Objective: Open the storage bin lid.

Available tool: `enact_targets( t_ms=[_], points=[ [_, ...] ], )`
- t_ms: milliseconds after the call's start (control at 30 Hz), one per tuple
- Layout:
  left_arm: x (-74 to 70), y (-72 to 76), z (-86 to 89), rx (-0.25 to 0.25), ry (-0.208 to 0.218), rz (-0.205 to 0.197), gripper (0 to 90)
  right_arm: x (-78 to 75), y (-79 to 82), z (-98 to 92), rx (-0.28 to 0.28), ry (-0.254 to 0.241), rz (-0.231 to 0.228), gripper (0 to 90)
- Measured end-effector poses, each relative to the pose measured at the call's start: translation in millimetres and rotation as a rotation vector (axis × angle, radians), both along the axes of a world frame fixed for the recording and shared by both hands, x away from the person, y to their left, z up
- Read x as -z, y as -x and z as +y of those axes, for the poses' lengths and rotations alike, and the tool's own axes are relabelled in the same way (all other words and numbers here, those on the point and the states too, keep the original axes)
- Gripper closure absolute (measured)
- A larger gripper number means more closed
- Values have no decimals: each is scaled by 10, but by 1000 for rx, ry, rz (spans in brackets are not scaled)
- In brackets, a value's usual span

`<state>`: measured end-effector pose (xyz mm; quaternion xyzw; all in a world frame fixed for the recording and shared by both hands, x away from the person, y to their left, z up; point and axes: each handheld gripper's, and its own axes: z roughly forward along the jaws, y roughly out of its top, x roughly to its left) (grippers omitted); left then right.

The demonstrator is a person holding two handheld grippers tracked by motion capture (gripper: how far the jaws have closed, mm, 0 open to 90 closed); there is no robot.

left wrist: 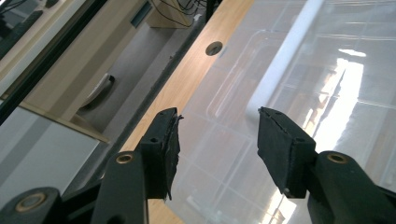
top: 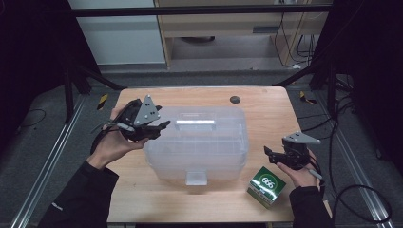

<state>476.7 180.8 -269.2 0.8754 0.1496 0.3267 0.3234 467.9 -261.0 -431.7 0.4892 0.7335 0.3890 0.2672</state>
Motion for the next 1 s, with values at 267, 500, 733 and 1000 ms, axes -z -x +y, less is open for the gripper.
enact_targets(
  t_ms=[267,500,733,1000],
  points=[
    [40,-23,-98,27,-67,9,474,3,-2,2,-3,0,5,231],
    [76,-56,-212,53,-127,14,471,7,-5,5,-7,3,10,240],
    [107,-77,-313,75,-179,9,471,9,-6,7,-10,-1,17,252],
    [122,-107,-406,83,-227,1,473,12,-7,9,-13,-4,26,262]
  ],
)
